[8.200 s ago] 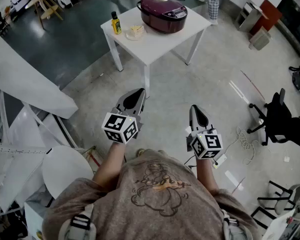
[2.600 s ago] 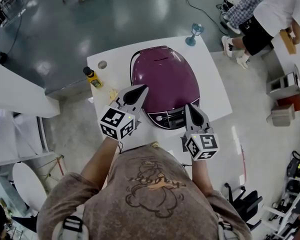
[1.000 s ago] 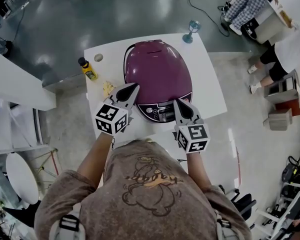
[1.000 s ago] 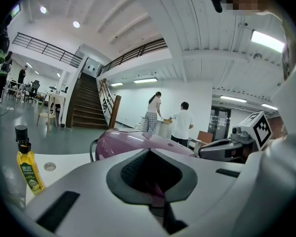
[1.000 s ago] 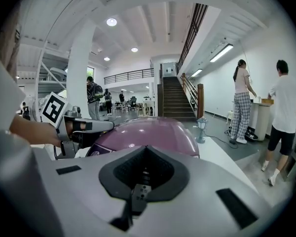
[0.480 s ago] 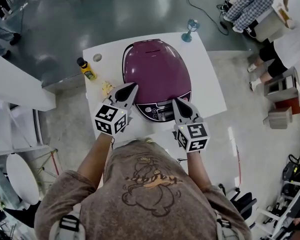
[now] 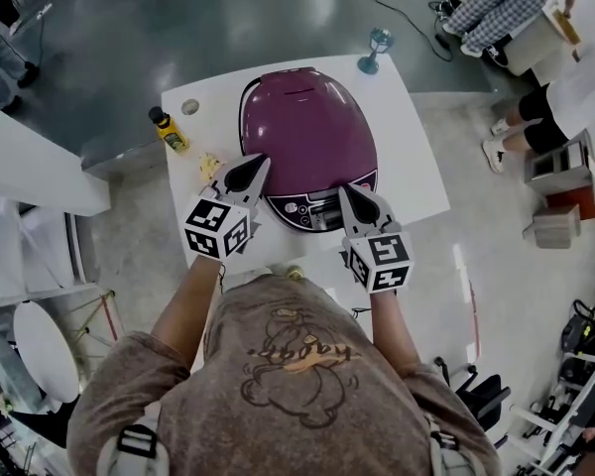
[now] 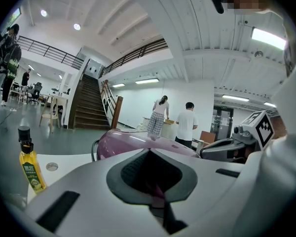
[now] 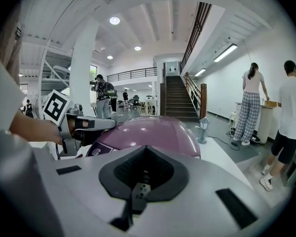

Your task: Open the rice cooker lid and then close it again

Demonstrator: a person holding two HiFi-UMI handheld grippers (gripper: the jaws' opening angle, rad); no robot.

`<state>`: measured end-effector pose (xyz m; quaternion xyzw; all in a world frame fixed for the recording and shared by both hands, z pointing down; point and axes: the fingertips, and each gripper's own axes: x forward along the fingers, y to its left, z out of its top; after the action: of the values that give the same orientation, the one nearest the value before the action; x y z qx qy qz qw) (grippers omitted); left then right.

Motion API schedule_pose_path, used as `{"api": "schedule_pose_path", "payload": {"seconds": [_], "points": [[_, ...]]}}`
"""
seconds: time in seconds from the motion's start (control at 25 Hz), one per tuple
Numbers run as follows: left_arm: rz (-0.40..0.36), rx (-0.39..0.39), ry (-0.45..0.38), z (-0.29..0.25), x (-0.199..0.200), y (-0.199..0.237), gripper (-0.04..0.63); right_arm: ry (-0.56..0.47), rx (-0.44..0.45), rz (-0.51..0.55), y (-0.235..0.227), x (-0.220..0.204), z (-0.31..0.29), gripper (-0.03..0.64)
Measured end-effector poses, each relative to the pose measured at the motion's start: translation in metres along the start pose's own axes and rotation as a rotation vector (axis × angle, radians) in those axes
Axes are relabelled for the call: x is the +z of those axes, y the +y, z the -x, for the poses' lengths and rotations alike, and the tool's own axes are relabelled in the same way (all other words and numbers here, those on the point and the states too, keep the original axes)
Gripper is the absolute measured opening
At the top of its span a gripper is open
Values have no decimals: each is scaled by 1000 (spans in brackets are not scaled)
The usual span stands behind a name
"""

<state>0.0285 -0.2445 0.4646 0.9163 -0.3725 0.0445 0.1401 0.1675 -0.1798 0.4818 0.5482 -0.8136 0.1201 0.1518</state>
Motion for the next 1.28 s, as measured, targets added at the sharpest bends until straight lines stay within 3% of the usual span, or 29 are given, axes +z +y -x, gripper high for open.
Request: {"api": "schedule_pose_path", "payload": {"seconds": [0.96, 1.28], "points": [[-21, 8, 39, 0, 1, -2, 20, -47, 0, 38, 1, 1, 3, 2], [-21, -3, 52, 0, 5, -3, 20, -111, -18, 136, 9, 4, 8, 3]]}}
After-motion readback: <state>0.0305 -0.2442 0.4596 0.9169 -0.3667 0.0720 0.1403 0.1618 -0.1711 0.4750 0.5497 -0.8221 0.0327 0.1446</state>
